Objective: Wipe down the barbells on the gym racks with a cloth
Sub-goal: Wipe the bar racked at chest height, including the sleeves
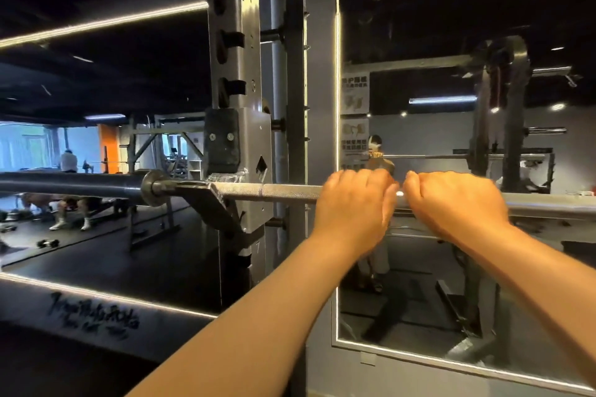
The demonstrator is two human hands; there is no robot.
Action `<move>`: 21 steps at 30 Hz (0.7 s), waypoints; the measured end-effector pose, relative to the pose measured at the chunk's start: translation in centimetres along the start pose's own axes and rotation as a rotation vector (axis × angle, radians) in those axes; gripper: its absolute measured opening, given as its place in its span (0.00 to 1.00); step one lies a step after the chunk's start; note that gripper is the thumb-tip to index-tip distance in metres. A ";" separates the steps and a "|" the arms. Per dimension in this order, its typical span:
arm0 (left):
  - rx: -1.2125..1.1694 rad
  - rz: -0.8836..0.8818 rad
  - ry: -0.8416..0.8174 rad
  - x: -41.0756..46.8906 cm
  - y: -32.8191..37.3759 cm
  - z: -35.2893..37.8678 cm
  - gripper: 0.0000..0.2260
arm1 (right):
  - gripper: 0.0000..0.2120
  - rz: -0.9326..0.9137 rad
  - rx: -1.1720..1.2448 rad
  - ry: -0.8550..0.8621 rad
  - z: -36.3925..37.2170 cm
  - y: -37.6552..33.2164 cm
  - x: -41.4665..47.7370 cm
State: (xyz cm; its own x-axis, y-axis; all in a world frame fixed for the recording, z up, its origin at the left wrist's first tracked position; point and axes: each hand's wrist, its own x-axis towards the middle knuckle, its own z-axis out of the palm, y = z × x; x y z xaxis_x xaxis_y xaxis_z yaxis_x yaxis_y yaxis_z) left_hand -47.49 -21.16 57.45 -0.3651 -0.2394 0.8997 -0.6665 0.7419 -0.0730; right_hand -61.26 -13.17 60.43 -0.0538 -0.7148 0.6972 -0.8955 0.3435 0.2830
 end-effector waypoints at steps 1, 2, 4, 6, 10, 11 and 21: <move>-0.013 0.031 0.007 -0.4 -0.8 -0.1 0.13 | 0.11 -0.013 -0.020 -0.013 0.0 0.1 0.0; -0.023 0.035 0.019 -0.8 -1.7 -0.4 0.13 | 0.11 -0.019 -0.010 -0.029 0.1 0.2 0.0; 0.034 -0.015 0.031 -1.4 -4.1 -1.4 0.14 | 0.11 -0.027 0.016 -0.081 -0.4 0.4 0.0; 0.135 -0.094 0.040 -2.3 -6.8 -2.2 0.13 | 0.07 -0.073 -0.048 -0.076 -0.9 0.3 0.0; 0.061 -0.370 0.150 -3.3 -8.2 -2.5 0.11 | 0.07 -0.043 -0.015 -0.138 -1.0 0.0 0.4; 0.050 -0.403 0.157 -3.1 -7.5 -2.2 0.10 | 0.09 -0.010 0.033 -0.174 -1.1 -0.1 0.8; 0.029 -0.095 0.131 -4.1 -10.3 -2.4 0.14 | 0.17 -0.174 -0.041 -0.073 -0.9 -3.7 1.5</move>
State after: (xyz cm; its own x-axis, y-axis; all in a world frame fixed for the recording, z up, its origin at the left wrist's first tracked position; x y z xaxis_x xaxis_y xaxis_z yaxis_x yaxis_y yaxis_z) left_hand -37.55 -26.28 55.54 -0.2124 -0.2225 0.9515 -0.7133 0.7008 0.0046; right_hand -57.66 -14.99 61.03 0.0674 -0.8074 0.5861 -0.8753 0.2341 0.4232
